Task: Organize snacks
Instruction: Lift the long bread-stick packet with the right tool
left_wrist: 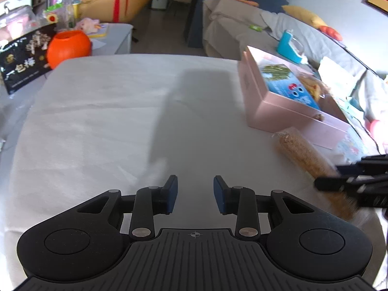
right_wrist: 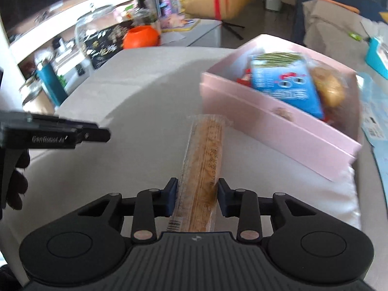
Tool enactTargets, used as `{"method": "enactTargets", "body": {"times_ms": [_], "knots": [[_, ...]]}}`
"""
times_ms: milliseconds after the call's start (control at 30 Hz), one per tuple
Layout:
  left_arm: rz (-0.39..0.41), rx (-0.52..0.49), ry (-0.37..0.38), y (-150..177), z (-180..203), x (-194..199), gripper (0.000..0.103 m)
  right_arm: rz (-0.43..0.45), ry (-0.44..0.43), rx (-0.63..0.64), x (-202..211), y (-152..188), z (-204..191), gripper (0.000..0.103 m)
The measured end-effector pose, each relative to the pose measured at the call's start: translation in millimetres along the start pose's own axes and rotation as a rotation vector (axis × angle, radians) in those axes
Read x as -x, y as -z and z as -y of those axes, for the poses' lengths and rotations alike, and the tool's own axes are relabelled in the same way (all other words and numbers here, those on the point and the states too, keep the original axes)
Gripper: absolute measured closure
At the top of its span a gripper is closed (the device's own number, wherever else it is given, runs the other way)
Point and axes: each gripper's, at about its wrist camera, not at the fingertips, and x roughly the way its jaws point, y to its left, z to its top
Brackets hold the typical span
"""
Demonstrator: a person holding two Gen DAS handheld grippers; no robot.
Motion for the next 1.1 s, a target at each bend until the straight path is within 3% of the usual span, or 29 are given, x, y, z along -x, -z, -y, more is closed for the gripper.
{"method": "enactTargets", "body": {"times_ms": [133,267,400,433,500,533,633,767,867,1000,1100], "knots": [[-0.019,-0.015,0.03,1.1,10.7,-5.1,0.067,0.065,-0.026,-0.06,29.7,-7.2,16.1,0.076],[-0.034,-0.031,0.057,1.7,20.2,-8.3,0.067,0.15,-0.034,-0.037,54.7,-20.6,17.4,0.088],[-0.052,-0.042,0.089,5.1,27.1,-8.9,0.067,0.141,0.023,0.024,49.3,-25.2,8.7,0.086],[-0.056,-0.044,0.092,6.0,28.3,-9.1,0.067,0.124,0.035,0.048,44.2,-22.0,5.7,0.083],[-0.06,-0.047,0.094,6.6,30.7,-9.7,0.067,0.075,0.048,0.091,29.9,-13.3,0.0,0.05],[-0.062,-0.046,0.097,6.8,31.6,-10.2,0.067,0.064,0.06,0.106,24.6,-8.4,-1.8,0.043],[-0.066,-0.049,0.1,7.2,33.4,-11.5,0.067,-0.012,0.054,0.117,2.8,6.1,-4.4,0.039],[-0.07,-0.051,0.099,8.3,33.6,-11.7,0.067,-0.069,0.066,0.142,-13.0,22.1,-6.9,0.049],[-0.07,-0.049,0.098,8.5,33.0,-11.6,0.067,-0.062,0.063,0.152,-4.2,23.8,-7.4,0.072],[-0.07,-0.051,0.097,8.9,34.7,-13.5,0.067,-0.017,0.018,0.069,20.4,16.8,3.5,0.074],[-0.069,-0.05,0.098,8.4,35.9,-14.7,0.067,0.131,-0.025,0.013,65.1,-9.0,14.3,0.075]]}}
